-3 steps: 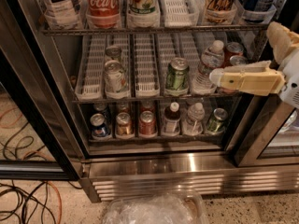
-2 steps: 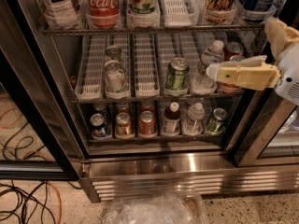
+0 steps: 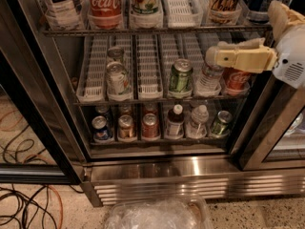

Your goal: Pick orange can from top shelf of fridge

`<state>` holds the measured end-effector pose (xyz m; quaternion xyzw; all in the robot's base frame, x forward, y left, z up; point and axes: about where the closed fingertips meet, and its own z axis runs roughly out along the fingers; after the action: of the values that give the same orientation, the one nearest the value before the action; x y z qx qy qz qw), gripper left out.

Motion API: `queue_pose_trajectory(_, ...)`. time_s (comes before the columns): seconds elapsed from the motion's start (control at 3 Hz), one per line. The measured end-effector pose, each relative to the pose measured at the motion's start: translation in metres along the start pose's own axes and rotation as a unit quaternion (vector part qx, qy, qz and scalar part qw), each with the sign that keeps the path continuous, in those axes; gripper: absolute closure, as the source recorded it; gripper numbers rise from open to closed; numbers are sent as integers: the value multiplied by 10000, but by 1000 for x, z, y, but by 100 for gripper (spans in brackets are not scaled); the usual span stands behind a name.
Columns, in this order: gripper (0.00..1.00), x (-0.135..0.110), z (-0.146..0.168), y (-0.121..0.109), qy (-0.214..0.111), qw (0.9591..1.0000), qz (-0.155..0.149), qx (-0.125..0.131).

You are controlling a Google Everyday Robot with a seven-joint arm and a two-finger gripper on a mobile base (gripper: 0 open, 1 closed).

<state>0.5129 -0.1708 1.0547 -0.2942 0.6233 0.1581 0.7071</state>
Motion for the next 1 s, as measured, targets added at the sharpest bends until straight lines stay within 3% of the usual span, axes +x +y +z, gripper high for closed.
queue_pose_trajectory(1.0, 0, 9, 22, -13, -147, 9996, -4, 222)
